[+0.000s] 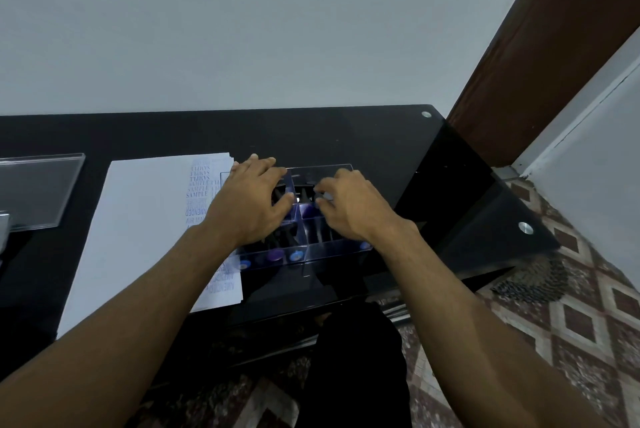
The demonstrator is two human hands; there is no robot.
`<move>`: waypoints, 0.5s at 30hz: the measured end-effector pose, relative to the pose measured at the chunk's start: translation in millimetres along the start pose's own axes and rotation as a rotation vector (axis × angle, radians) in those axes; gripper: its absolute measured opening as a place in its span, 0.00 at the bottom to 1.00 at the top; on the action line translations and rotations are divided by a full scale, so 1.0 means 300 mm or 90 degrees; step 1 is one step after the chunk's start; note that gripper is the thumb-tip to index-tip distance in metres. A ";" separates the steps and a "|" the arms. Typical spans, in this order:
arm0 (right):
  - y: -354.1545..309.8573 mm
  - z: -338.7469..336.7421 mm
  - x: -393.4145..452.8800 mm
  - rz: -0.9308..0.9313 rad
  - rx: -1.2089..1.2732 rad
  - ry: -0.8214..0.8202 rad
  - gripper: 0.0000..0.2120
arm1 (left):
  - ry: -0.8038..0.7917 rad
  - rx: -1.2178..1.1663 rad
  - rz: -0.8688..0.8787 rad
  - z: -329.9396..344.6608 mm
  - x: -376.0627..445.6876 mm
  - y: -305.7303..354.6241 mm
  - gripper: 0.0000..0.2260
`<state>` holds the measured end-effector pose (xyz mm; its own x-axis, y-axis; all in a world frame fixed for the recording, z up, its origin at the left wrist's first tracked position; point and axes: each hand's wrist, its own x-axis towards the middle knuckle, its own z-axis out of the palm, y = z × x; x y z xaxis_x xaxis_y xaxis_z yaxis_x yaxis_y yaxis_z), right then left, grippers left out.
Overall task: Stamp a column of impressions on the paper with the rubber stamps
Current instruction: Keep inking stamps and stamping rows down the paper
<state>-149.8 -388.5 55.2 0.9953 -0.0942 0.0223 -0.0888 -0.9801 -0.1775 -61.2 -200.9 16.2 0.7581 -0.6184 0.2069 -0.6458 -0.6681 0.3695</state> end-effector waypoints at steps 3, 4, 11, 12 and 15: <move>-0.002 0.000 0.016 0.018 0.039 -0.094 0.18 | 0.003 0.015 0.003 0.013 -0.001 -0.014 0.28; -0.005 -0.001 0.019 0.017 0.039 -0.119 0.19 | 0.008 0.021 0.007 0.018 -0.003 -0.017 0.28; -0.020 0.014 0.039 0.040 0.068 -0.128 0.21 | 0.022 0.040 0.021 0.028 -0.005 -0.023 0.28; -0.016 0.021 0.043 0.053 0.097 -0.114 0.21 | 0.021 0.043 0.021 0.029 -0.005 -0.024 0.28; -0.013 0.035 0.053 0.080 0.153 -0.066 0.18 | 0.024 0.048 0.021 0.030 -0.005 -0.026 0.29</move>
<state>-133.1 -384.2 46.0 0.9770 -0.1813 -0.1127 -0.2117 -0.8910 -0.4016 -58.0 -198.5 4.9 0.7386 -0.6252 0.2521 -0.6740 -0.6778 0.2938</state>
